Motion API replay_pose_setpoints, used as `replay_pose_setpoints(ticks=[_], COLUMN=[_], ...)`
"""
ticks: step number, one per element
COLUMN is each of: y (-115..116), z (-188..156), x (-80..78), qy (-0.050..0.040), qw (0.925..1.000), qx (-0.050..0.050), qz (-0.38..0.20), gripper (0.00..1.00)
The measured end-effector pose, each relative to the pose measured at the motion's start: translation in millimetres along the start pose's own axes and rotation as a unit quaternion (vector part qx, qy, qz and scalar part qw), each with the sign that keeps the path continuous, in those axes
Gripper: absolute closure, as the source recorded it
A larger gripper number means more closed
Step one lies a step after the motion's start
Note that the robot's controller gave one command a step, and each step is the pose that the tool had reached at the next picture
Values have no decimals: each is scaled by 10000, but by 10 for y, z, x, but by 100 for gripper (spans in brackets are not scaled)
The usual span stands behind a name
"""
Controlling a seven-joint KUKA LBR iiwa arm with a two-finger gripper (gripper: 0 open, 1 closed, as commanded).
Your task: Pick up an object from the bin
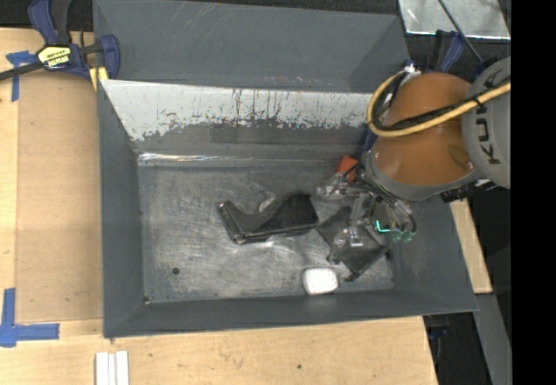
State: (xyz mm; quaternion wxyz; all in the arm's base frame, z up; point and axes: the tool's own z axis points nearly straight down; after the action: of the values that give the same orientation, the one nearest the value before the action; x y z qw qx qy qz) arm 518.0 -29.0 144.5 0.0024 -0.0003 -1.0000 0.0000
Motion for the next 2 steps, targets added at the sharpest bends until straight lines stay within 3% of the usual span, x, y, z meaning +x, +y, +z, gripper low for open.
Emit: replay_pose_setpoints(ticks=[1,2], y=[622,626], z=[642,649], x=[-433,-437], qy=[-59,-59], qw=[9982,9981], qx=[1,3], qz=[-602,-608], gripper=[0,100])
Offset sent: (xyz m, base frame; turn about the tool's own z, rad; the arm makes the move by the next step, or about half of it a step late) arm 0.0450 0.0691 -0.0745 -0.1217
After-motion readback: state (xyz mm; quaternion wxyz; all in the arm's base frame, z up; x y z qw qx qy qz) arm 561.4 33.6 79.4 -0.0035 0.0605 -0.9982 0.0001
